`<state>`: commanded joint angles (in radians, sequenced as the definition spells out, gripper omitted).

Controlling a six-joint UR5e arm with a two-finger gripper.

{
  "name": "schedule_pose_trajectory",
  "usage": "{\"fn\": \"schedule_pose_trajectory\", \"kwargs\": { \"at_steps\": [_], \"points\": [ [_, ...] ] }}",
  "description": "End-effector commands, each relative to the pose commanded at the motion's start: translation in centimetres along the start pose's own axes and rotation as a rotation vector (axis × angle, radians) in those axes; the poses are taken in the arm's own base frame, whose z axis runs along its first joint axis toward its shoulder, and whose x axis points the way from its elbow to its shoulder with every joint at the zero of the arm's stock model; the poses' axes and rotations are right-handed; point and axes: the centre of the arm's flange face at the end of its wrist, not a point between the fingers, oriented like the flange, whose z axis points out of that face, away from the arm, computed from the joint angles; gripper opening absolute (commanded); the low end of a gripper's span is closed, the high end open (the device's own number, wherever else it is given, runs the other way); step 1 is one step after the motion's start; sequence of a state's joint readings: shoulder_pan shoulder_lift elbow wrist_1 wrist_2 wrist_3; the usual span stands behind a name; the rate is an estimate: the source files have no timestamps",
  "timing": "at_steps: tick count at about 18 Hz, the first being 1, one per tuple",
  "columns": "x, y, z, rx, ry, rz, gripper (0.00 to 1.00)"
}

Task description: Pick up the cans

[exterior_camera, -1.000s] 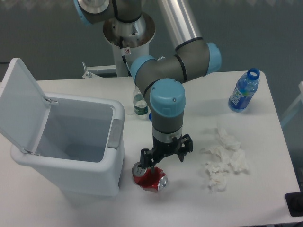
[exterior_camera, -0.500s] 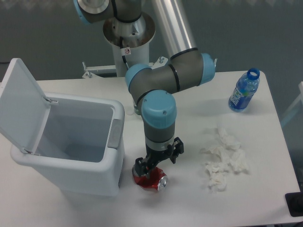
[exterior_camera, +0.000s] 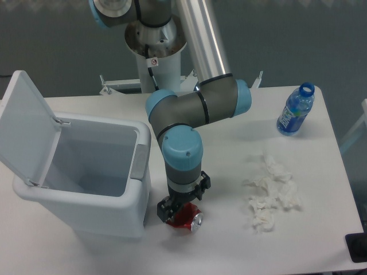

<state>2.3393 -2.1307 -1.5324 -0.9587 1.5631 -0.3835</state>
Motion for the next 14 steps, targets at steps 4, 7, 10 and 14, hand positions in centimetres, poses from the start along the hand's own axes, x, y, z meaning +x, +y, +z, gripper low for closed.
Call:
{"fn": "schedule_pose_trajectory", "kwargs": {
  "at_steps": [4,7,10,14],
  "points": [
    [1.2,0.8,0.2,-0.007,0.004,0.004,1.00],
    [1.6,0.9,-0.1,-0.004,0.016,0.006,1.00],
    [1.9,1.2,1.5,-0.026,0.007,0.012,1.00],
    [2.0,1.2,1.2,-0.024,0.011,0.015,1.00]
  ]
}}
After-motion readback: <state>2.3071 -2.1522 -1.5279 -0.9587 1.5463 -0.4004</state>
